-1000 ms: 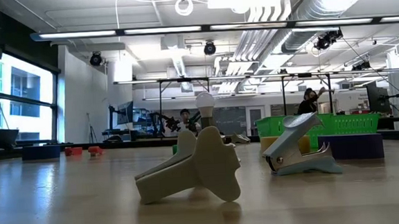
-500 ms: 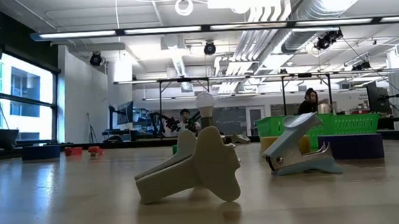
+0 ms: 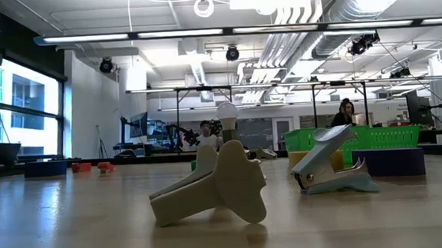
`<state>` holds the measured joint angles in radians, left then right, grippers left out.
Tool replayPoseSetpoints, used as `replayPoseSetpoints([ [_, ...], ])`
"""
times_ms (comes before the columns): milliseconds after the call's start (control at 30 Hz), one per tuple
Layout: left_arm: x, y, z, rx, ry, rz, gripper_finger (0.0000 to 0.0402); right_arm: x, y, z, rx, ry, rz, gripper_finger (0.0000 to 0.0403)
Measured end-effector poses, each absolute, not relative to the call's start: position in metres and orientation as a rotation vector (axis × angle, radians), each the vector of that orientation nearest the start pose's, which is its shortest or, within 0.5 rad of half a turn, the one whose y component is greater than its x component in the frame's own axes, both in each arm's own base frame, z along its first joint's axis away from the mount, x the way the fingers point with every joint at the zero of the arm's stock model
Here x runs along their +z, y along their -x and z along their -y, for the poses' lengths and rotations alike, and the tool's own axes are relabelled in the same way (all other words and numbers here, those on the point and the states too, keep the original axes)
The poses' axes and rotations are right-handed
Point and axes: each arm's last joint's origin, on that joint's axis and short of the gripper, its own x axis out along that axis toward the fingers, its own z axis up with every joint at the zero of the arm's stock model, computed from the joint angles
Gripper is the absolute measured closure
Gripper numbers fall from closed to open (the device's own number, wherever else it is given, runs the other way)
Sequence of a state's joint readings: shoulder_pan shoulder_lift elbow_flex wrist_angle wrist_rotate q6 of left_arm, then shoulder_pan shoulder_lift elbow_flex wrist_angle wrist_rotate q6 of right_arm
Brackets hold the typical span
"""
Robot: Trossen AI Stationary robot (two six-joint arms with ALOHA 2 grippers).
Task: Pick and place Stapler, Stapler remover, tape
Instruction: Put the black staple remover into the left green basket
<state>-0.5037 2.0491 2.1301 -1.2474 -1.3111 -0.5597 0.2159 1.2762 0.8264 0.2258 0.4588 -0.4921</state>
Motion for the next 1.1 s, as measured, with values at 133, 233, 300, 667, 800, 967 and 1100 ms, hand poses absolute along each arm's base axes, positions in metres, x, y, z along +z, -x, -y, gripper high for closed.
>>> replayPoseSetpoints([
  [133,0.363,-0.359,0.196,0.833,-0.458,-0.425,0.0401,0.272,-0.275,-0.037,-0.359,0.603,-0.391,0.0315],
  [233,0.366,-0.355,0.201,0.858,-0.496,-0.386,0.0401,0.272,-0.274,-0.035,-0.375,0.577,-0.412,0.0315],
  [300,0.367,-0.352,0.204,0.874,-0.521,-0.363,0.0401,0.268,-0.273,-0.032,-0.383,0.580,-0.453,0.0315],
  [667,0.361,-0.345,0.204,0.812,-0.535,-0.450,0.0401,0.245,-0.253,-0.025,-0.612,0.491,-0.686,0.0281],
  [800,0.359,-0.338,0.200,0.817,-0.528,-0.478,0.0401,0.232,-0.241,-0.024,-0.589,0.385,-0.816,0.0233],
  [967,0.358,-0.333,0.195,0.834,-0.477,-0.485,0.0401,0.223,-0.233,-0.022,-0.484,0.219,-0.940,0.0228],
  [1100,0.360,-0.332,0.194,0.828,-0.477,-0.492,0.0401,0.223,-0.234,-0.023,-0.427,0.197,-0.953,0.0230],
])
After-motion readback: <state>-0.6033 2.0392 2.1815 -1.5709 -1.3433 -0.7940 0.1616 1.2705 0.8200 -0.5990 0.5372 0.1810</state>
